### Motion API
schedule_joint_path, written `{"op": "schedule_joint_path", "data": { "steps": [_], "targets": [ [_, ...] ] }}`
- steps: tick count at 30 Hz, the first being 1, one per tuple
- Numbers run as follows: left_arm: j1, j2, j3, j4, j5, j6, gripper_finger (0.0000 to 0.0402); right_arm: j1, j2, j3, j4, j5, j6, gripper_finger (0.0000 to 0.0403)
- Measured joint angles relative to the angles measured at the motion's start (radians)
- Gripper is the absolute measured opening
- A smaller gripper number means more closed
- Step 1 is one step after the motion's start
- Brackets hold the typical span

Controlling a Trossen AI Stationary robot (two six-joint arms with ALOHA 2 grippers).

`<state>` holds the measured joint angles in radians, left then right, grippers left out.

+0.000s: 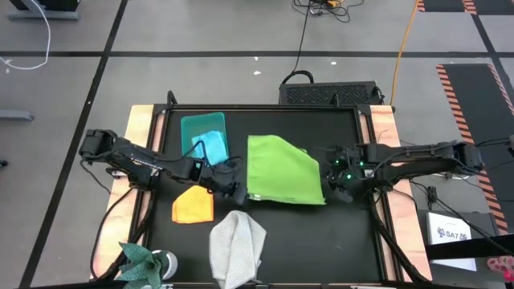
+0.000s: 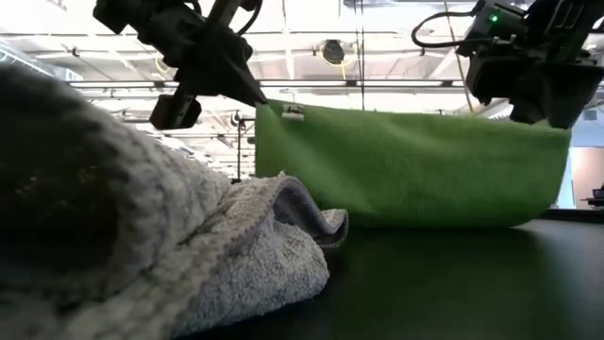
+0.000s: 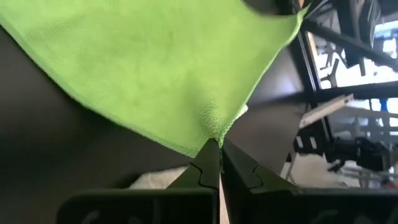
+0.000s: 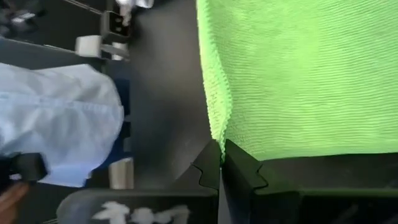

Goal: Fold microfiber towels
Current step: Fold the green microfiber towel

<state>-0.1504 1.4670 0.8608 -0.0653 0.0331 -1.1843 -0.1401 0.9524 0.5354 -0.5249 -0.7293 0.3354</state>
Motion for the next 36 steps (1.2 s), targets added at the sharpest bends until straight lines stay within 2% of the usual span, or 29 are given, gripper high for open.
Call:
{"op": "schedule_joint_path", "data": {
  "steps": [3,8,21,28,32,36],
  "targets": [
    [0.002,0.0,0.0,0.002,-0.011,0.0,0.0003,0.009,0.0,0.0,-0.001,0.051,0.0,0.0],
    [0.001,0.0,0.0,-0.02,-0.023,0.01,0.0003,0.011,0.0,0.0,-0.001,0.057,0.0,0.0],
    [0.084,0.0,0.0,-0.021,-0.143,0.068,0.0003,0.008,0.0,0.008,0.024,0.274,-0.016,0.0],
    [0.134,0.0,0.0,-0.022,-0.142,0.111,0.0003,-0.046,-0.02,0.029,0.043,0.361,-0.05,0.0],
    [0.147,0.0,0.0,-0.051,-0.141,0.119,0.0002,-0.08,-0.033,0.029,0.04,0.458,-0.096,0.0],
    [0.166,0.0,0.0,-0.081,-0.143,0.132,0.0003,-0.121,-0.034,0.03,0.029,0.471,-0.124,0.0]
  ]
}}
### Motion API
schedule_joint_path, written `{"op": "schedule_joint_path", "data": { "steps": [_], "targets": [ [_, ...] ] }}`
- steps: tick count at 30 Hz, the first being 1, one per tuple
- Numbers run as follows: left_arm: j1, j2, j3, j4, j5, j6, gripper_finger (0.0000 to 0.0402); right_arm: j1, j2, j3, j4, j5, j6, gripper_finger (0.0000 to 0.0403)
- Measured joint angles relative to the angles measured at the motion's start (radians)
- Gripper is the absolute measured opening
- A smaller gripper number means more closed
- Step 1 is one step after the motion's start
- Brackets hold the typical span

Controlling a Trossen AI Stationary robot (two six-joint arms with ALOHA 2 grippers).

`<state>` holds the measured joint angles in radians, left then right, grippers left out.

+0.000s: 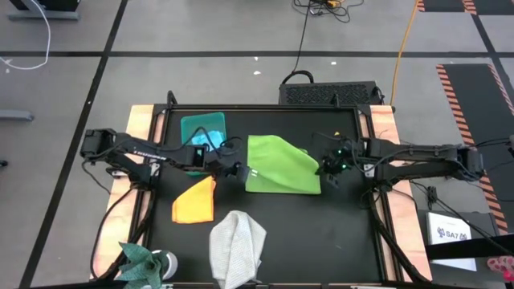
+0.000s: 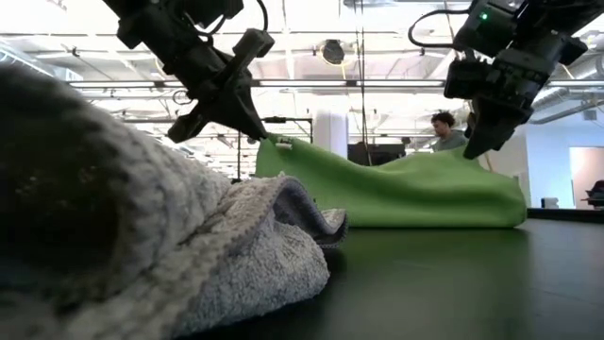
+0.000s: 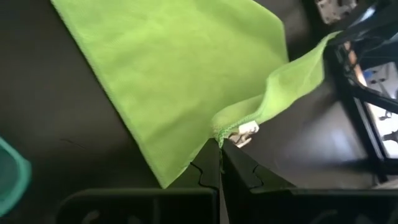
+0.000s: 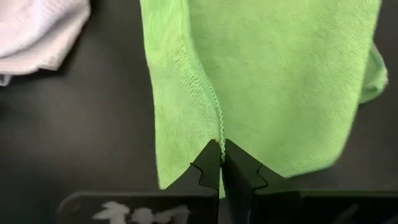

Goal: Fold microfiber towels
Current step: Fold the green microfiber towel

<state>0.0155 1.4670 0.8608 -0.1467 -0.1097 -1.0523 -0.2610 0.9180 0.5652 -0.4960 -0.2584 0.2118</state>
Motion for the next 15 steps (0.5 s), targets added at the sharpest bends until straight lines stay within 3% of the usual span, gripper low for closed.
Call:
{"op": "schedule_joint_path", "data": {
  "steps": [7,15],
  "targets": [
    [0.04,0.0,0.0,-0.017,-0.017,0.049,0.0009,-0.041,0.0,0.0,-0.031,0.128,-0.076,0.0],
    [0.071,0.0,0.0,-0.017,0.009,0.098,0.0007,-0.061,0.0,0.0,-0.031,0.1,-0.09,0.0]
  ]
}}
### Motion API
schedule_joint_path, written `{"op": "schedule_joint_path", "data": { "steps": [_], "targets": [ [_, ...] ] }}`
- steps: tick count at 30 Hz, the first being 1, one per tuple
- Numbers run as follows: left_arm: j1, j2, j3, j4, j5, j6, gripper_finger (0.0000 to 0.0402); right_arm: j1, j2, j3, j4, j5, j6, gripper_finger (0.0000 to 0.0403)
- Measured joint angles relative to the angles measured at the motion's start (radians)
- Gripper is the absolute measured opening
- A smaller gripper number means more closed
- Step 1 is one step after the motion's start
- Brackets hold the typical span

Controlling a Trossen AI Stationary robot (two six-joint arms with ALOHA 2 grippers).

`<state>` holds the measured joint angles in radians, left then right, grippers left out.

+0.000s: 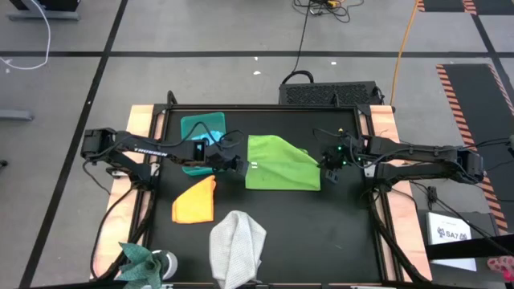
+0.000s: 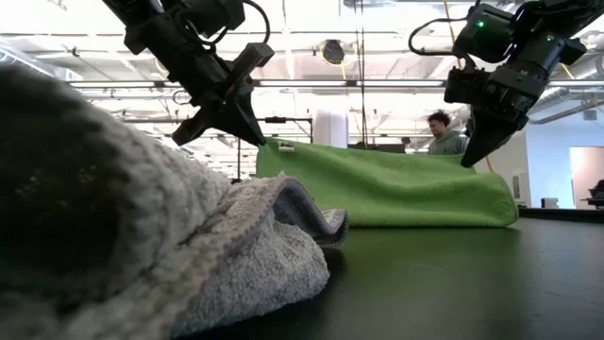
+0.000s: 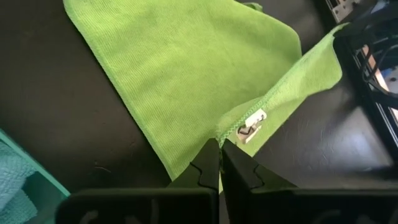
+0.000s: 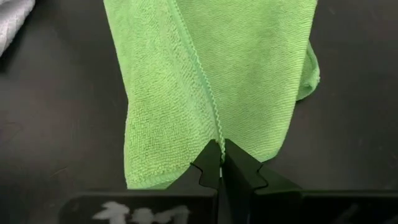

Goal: Fold microfiber towels
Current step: Fold the green microfiber towel

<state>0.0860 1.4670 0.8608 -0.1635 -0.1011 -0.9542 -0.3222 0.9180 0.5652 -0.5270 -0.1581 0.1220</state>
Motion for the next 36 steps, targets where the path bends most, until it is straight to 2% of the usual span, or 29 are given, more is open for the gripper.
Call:
{"op": "schedule_joint_path", "data": {
  "steps": [5,10,13,18,21,25,36],
  "targets": [
    [0.0,0.0,0.0,-0.002,0.011,0.018,0.0043,0.0,0.0,0.0,0.0,0.004,-0.005,0.0021],
    [0.0,0.0,0.0,-0.008,-0.008,0.026,0.0078,0.0,0.0,0.0,0.0,0.118,-0.019,0.006],
    [0.007,0.0,0.0,-0.011,-0.019,0.027,0.0084,0.0,0.0,0.0,0.011,0.161,-0.056,0.0077],
    [0.023,0.0,0.0,-0.006,-0.021,0.027,0.0085,-0.008,0.0,0.0,0.121,0.16,-0.105,0.0088],
    [0.033,0.0,0.0,0.006,-0.021,0.027,0.0085,-0.047,0.015,0.001,0.141,0.15,-0.069,0.0086],
    [0.044,0.0,0.0,0.019,-0.021,0.028,0.0085,-0.116,0.065,0.001,0.128,0.086,-0.089,0.0085],
    [0.043,0.0,0.0,0.039,-0.024,0.026,0.0085,-0.263,0.336,0.001,0.334,-0.067,-0.211,0.0085]
  ]
}}
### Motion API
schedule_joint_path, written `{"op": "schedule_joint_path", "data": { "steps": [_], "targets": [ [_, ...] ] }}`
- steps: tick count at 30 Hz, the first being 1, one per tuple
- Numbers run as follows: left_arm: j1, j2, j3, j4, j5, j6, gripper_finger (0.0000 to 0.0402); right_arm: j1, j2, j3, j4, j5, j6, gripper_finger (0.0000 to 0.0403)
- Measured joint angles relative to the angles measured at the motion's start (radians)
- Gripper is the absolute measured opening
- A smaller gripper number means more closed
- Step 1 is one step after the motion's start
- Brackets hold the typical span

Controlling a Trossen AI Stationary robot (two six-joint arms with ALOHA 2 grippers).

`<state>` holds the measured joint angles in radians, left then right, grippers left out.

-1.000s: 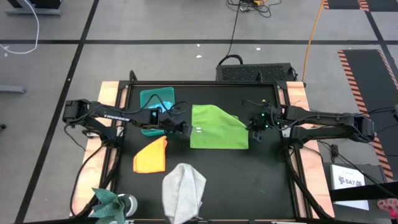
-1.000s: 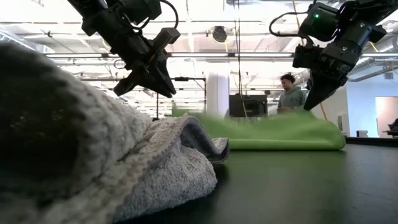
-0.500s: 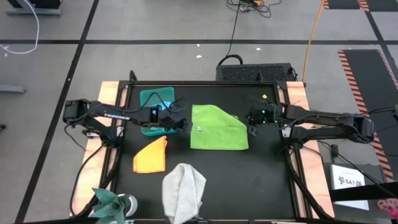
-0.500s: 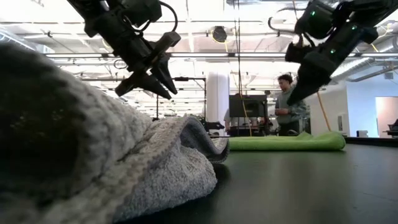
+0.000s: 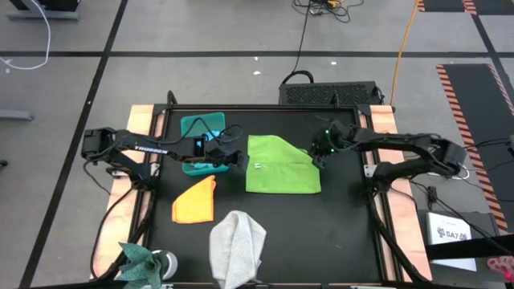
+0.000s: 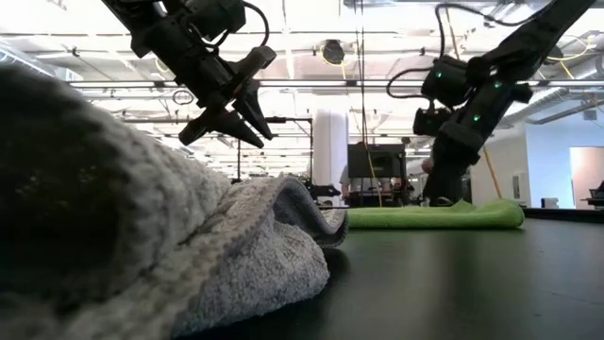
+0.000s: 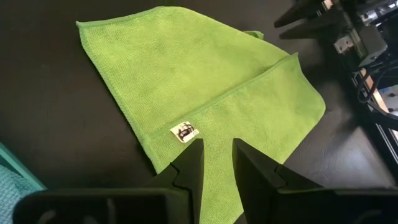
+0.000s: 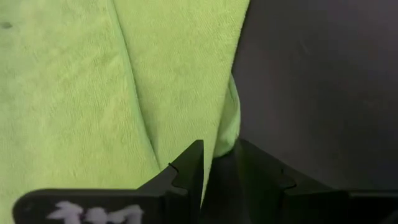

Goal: Fold microfiber towels
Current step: Fold the green microfiber towel

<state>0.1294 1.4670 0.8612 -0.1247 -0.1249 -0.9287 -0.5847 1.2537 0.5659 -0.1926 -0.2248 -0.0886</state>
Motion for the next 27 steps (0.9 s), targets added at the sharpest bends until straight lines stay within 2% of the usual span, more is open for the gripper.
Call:
{"op": "schedule_joint_path", "data": {
  "steps": [5,27],
  "targets": [
    [0.0,0.0,0.0,0.001,0.0,0.0,0.0085,-0.044,0.074,0.0,0.029,-0.091,0.018,0.0084],
    [0.0,0.0,0.0,0.025,0.0,0.0,0.0086,-0.097,0.147,0.0,0.078,-0.141,0.004,0.0084]
  ]
}}
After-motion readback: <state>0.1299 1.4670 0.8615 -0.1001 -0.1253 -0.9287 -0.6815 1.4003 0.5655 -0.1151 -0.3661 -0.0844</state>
